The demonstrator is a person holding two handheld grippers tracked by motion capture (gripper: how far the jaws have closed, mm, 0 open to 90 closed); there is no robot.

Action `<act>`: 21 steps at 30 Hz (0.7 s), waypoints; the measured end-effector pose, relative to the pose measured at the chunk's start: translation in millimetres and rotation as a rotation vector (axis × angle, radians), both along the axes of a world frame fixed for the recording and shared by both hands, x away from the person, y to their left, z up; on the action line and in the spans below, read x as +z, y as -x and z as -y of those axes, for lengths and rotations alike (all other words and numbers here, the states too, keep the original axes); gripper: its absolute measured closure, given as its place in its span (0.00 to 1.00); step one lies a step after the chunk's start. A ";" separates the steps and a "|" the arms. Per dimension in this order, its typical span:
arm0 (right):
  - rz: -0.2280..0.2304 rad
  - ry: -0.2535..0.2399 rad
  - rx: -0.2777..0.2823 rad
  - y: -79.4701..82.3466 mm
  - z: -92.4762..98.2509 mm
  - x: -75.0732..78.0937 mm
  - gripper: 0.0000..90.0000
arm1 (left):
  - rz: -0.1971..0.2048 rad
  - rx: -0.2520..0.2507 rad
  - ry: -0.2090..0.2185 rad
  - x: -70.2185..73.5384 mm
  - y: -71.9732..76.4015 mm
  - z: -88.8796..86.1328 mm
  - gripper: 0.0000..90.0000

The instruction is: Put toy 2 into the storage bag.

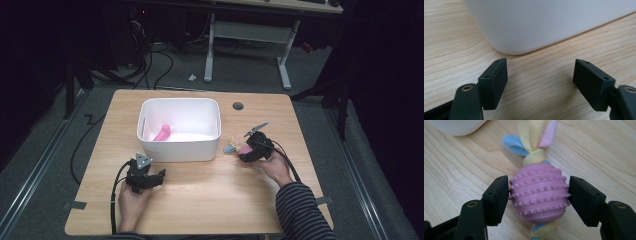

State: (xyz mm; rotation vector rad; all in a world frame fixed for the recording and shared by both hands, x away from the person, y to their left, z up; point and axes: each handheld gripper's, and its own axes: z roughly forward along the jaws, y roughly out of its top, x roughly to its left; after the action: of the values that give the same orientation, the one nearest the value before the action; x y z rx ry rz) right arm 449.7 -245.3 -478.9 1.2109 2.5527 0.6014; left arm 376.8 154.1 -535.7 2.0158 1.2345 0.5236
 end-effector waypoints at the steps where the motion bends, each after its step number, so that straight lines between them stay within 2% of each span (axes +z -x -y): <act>1: 0.001 -0.004 -0.009 0.7 0.4 1.3 0.38 | 0.000 0.000 0.000 0.0 0.0 0.0 0.31; 5: 0.029 -0.048 -0.012 2.6 6.6 11.6 0.39 | 0.001 0.001 0.001 -0.1 0.0 0.0 0.31; 6: 0.041 -0.063 -0.017 5.3 9.7 18.8 0.39 | 0.001 0.001 0.001 -0.1 0.0 0.0 0.31; 8: 0.048 -0.069 -0.017 6.4 11.1 21.6 0.39 | 0.001 0.002 0.002 -0.1 -0.1 -0.1 0.31; 11: 0.077 -0.088 -0.021 12.0 17.1 34.4 0.39 | 0.001 0.002 0.002 0.0 0.0 -0.1 0.31; 12: 0.101 -0.061 -0.023 15.9 19.5 44.1 0.39 | 0.002 0.002 0.002 -0.1 0.0 0.0 0.31; 14: 0.114 -0.054 -0.022 17.2 20.5 48.3 0.39 | 0.001 0.002 0.002 -0.1 -0.1 -0.2 0.31; 17: 0.154 -0.083 -0.012 21.3 25.5 69.2 0.39 | 0.001 0.002 0.002 -0.1 0.0 0.0 0.31; 20: 0.172 -0.122 0.004 25.0 26.4 91.1 0.39 | 0.000 0.000 0.001 0.0 0.0 0.0 0.31; 21: 0.172 -0.122 0.004 25.0 26.4 91.1 0.39 | 0.001 0.001 0.001 -0.1 0.0 0.0 0.31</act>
State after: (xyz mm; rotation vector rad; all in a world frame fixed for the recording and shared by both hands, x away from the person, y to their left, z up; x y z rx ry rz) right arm 424.8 -271.7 -387.8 1.1380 2.4062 0.8345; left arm 376.8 154.0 -535.8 2.0137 1.2347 0.5245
